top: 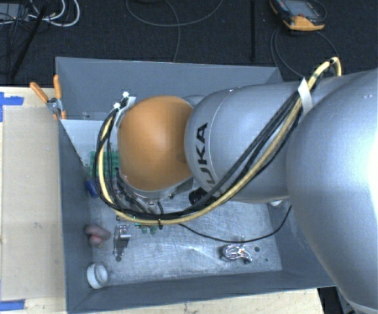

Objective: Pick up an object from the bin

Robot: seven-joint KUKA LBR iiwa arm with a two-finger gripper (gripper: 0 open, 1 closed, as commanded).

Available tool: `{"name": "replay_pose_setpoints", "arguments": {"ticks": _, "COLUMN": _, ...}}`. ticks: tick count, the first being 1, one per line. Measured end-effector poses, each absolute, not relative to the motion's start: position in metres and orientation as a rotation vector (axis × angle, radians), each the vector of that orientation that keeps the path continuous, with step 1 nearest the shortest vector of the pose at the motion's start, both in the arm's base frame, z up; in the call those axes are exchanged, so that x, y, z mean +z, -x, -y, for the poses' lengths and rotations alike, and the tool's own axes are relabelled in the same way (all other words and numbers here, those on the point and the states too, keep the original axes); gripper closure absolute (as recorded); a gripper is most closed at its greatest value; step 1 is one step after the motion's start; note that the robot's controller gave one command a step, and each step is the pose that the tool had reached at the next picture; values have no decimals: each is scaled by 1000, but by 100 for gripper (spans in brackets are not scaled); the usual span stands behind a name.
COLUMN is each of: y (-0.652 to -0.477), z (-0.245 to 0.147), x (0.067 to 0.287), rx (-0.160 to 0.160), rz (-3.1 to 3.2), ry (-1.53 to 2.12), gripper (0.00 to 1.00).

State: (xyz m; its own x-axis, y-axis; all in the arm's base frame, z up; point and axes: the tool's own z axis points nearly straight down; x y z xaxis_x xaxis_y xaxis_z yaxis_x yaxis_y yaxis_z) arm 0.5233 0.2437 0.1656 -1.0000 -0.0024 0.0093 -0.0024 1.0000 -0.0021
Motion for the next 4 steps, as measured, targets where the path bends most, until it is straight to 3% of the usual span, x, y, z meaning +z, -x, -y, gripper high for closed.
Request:
{"name": "replay_pose_setpoints", "arguments": {"ticks": 1, "y": -539, "z": -244, "x": 70, "rx": 0, "rz": 3132, "ry": -228, "gripper": 0}}
{"name": "replay_pose_setpoints", "arguments": {"ticks": 2, "y": -542, "z": -242, "x": 75, "rx": 2, "rz": 3138, "ry": -218, "gripper": 100}}
{"name": "replay_pose_setpoints", "arguments": {"ticks": 3, "y": -539, "z": -227, "x": 220, "rx": -3, "rz": 3131, "ry": -346, "gripper": 100}}
{"name": "replay_pose_setpoints", "arguments": {"ticks": 4, "y": -558, "z": -233, "x": 138, "rx": 4, "rz": 3130, "ry": -165, "gripper": 100}}
